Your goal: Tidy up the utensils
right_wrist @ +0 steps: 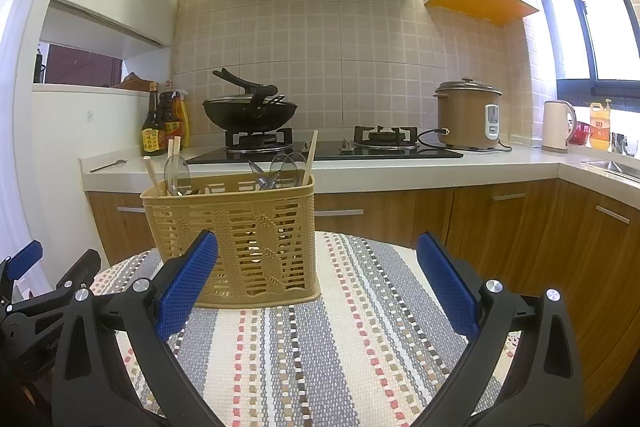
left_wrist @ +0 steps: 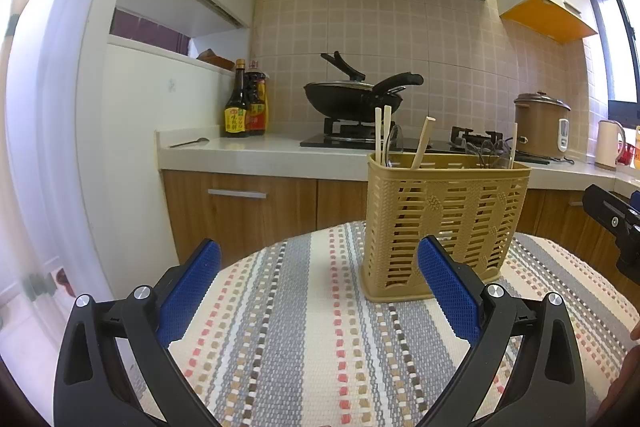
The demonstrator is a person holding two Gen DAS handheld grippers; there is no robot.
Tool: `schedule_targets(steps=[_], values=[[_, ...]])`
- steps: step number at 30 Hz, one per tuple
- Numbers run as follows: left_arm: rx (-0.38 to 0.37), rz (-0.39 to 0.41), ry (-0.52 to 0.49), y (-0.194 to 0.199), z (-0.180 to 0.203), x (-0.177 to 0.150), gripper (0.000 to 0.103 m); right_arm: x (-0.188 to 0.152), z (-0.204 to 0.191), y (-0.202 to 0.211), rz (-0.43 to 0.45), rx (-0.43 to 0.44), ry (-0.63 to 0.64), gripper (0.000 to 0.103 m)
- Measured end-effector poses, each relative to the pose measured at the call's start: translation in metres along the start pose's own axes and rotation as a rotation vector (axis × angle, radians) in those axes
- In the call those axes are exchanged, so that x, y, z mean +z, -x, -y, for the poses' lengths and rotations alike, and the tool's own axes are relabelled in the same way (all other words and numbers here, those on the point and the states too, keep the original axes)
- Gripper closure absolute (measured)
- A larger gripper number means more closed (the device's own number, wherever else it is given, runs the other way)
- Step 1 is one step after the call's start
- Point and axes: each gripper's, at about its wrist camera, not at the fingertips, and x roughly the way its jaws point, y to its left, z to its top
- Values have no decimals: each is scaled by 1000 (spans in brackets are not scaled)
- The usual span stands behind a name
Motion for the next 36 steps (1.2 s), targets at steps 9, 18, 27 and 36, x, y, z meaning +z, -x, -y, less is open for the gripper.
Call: schedule_targets(steps=[9,18,27,36], values=[[1,-6,2,-1,0,1,8,0,0,1,-2,-2,0,8],[8,-9,1,-1,0,1,8,0,0,1,-5,-1,1,8],[9,-9,1,-1,0,1,8,-1,-1,0,-10,-3,5,8],[9,-10,1,-1,0,1,8,-2,-1,-2,-12,-3,6,8]])
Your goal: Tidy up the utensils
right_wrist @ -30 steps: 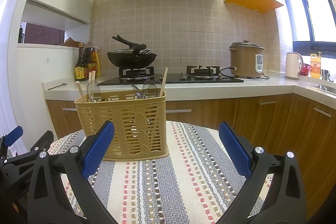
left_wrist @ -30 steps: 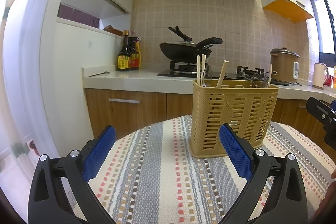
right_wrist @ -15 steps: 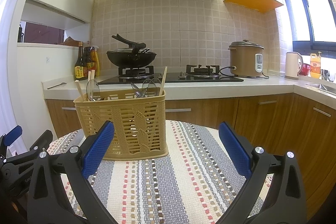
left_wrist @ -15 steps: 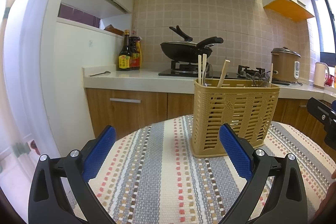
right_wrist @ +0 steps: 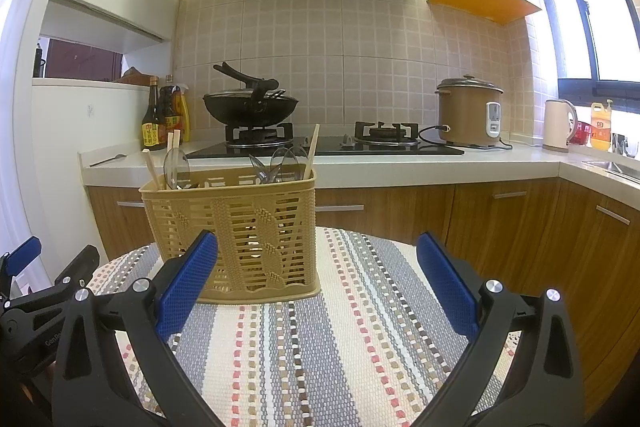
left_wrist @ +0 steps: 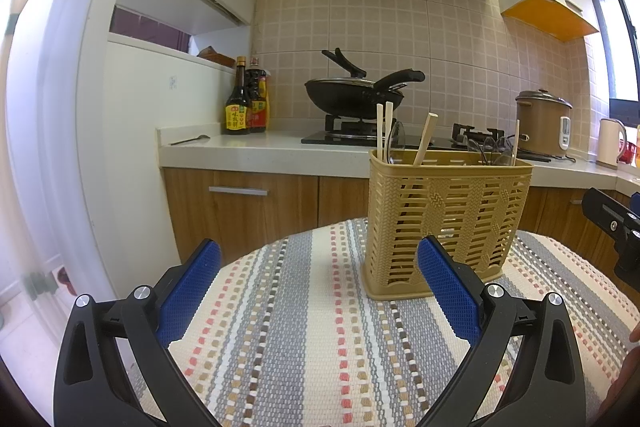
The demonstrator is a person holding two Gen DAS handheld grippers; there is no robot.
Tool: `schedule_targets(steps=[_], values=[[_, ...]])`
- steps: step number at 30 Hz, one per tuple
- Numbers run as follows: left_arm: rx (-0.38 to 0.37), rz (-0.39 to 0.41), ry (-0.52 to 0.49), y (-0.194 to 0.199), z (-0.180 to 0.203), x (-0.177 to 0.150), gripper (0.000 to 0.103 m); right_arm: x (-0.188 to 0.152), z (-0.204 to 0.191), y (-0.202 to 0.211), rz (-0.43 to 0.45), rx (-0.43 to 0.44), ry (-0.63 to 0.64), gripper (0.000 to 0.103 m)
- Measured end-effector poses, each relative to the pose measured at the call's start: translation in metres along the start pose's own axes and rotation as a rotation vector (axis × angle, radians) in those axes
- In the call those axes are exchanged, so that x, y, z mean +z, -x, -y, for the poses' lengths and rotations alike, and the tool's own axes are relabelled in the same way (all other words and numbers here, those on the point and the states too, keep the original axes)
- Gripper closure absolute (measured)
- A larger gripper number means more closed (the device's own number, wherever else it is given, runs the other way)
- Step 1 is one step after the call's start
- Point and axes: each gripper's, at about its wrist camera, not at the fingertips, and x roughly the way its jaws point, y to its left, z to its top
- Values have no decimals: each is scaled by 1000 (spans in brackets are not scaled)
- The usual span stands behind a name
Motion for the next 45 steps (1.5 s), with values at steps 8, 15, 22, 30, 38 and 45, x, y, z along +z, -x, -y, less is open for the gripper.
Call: schedule_targets(steps=[8,15,22,30,38,45], values=[[0,0,0,0,0,0,8,0,0,0,0,0,1,8],[0,-1,0,0,0,0,8,0,0,0,-2,0,2,8],[6,-4,-3,-1,0,0,8,0,1,-1,-4,-1,3,8],[10,-6,-6,-1,0,-1,8,-2,0,-2,-11,0,2,8],[16,-8,-9,-1,1,-1,8,-2,0,-4,-17,-4,5,8],[23,-14,-9,-1,0,0,8,-4,-1,-7,-29,-16,10,8]])
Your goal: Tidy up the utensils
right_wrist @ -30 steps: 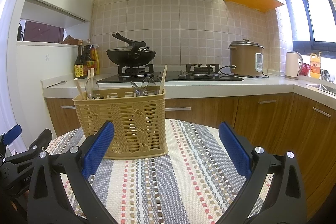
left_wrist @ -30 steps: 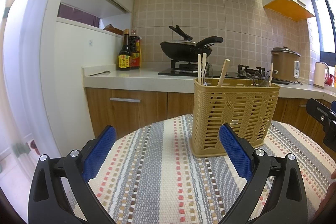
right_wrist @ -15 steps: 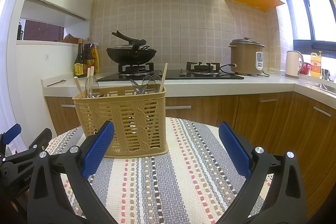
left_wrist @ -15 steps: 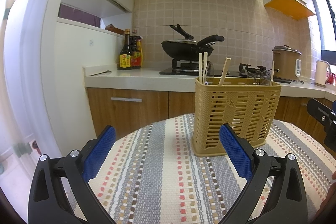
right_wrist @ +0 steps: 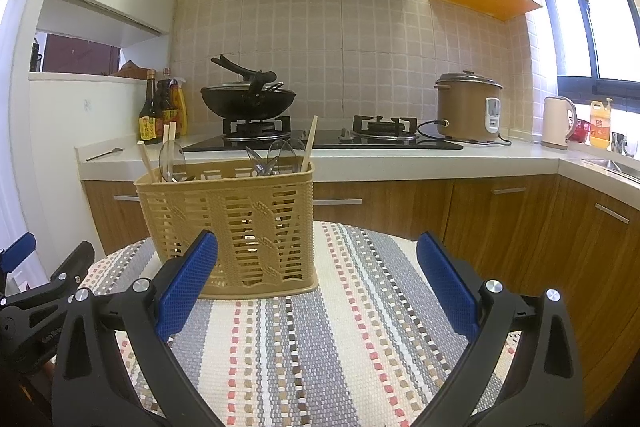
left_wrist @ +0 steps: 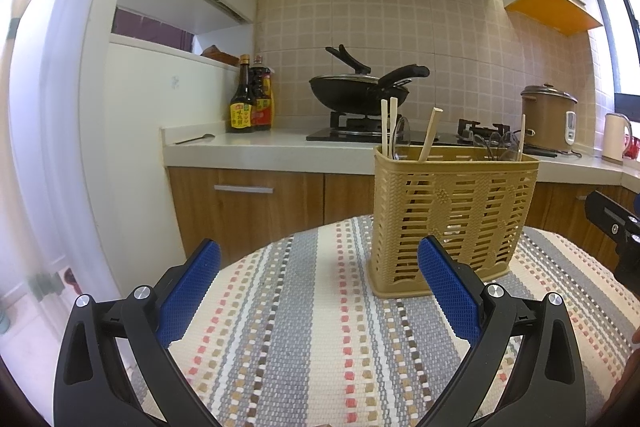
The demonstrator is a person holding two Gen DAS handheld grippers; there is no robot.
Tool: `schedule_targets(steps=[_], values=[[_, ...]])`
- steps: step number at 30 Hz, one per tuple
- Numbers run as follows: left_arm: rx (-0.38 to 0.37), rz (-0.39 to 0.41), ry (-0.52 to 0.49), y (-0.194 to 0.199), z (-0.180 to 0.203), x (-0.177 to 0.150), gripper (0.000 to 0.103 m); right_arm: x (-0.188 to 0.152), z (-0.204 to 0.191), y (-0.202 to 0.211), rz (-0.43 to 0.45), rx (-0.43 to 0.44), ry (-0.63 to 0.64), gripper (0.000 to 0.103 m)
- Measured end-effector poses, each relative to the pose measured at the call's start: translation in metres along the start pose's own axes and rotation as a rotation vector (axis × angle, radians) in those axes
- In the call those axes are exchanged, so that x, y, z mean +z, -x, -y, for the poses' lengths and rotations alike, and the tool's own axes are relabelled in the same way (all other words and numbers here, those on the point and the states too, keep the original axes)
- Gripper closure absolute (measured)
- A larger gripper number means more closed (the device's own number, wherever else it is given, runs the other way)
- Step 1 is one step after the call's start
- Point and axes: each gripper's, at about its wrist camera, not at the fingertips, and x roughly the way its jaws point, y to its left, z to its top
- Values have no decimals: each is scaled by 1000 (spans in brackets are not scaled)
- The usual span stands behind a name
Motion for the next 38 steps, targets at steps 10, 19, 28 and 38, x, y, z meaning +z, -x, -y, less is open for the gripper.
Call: schedule_targets(steps=[10,19,28,38], values=[[10,-4,4,-1,-1,0,8,-1,-3,-4,-15,-24,12,8],[17,-8,0,-2,0,1,8,-2,-4,-8,-28,-29,18,8],[23,4,0,0,0,1,8,-3,-5,-9,-30,-31,23,8],[16,-3,-7,-1,2,0,7,-3,-5,-9,-29,-30,22,8]])
